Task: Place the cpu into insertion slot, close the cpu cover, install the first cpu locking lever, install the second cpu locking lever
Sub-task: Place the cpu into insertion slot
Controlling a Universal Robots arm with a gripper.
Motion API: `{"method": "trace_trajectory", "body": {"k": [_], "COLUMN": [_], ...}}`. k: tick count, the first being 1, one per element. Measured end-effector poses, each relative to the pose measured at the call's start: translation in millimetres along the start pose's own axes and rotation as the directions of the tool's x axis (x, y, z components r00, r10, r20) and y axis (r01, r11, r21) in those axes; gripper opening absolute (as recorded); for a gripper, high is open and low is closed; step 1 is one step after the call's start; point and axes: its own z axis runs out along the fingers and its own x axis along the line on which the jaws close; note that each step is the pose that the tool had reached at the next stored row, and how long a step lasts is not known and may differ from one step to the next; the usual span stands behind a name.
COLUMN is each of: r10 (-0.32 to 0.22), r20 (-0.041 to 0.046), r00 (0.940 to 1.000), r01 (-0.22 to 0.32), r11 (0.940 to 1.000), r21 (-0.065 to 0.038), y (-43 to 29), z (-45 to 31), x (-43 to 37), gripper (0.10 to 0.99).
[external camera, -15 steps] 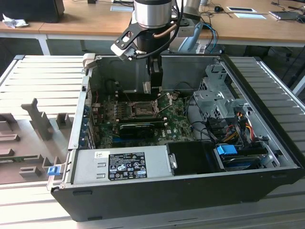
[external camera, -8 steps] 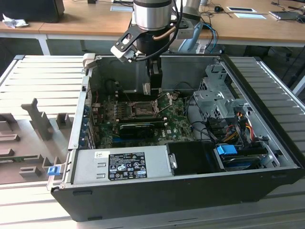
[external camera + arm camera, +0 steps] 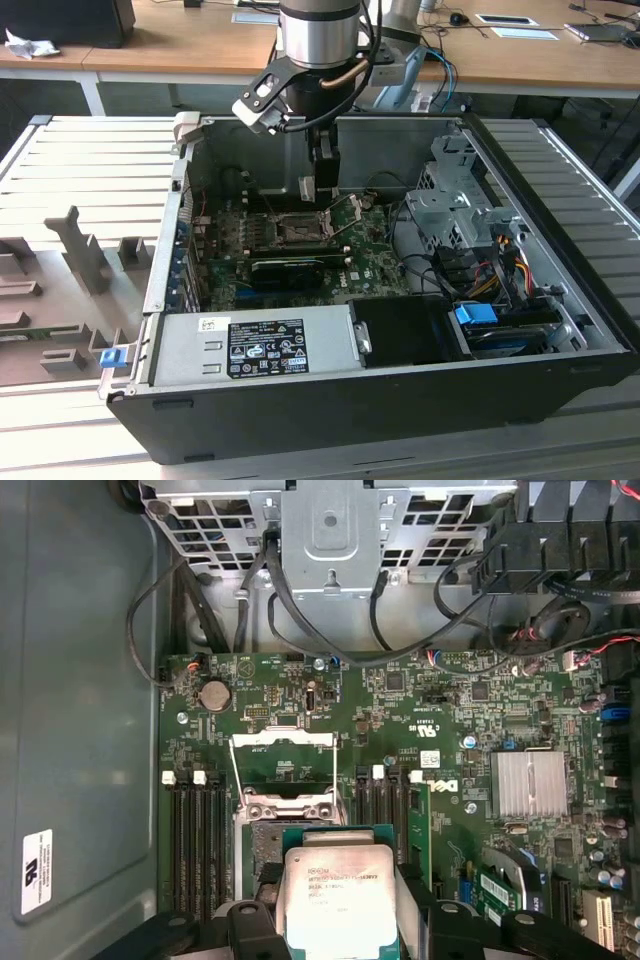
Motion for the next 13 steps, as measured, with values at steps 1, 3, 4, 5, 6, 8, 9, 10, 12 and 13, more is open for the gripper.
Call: {"method": "trace_trajectory", "body": {"k": [1,3,4,5,6,8,9,10,12,13], "r10": [0.000,0.000,0.000,0.000,0.000,0.000,0.000,0.000,0.000,0.000], "r20": [0.0001,0.0000,0.0000,-0.0002,-0.0001,-0.0001,0.0000,0.0000,0.0000,0.0000], "r00": [1.0000,1.0000,1.0000,1.0000,1.0000,1.0000,1.0000,1.0000,1.0000,1.0000], "r01": [0.000,0.000,0.000,0.000,0.000,0.000,0.000,0.000,0.000,0.000], "r11": [1.0000,1.0000,1.0000,1.0000,1.0000,1.0000,1.0000,1.0000,1.0000,1.0000], "r21": [0.000,0.000,0.000,0.000,0.000,0.000,0.000,0.000,0.000,0.000], "y": [0.0,0.0,-0.1,-0.3,-0.5,-0.9,-1.1,-1.3,-1.5,-1.6], "z": [0.0,0.3,0.6,1.1,1.7,3.3,4.1,4.7,6.1,6.7], "x": [0.0,0.0,0.0,0.0,0.0,-0.1,-0.1,-0.1,-0.1,-0.1], "gripper": [0.529,0.529,0.529,0.529,0.529,0.529,0.529,0.529,0.529,0.529]}}
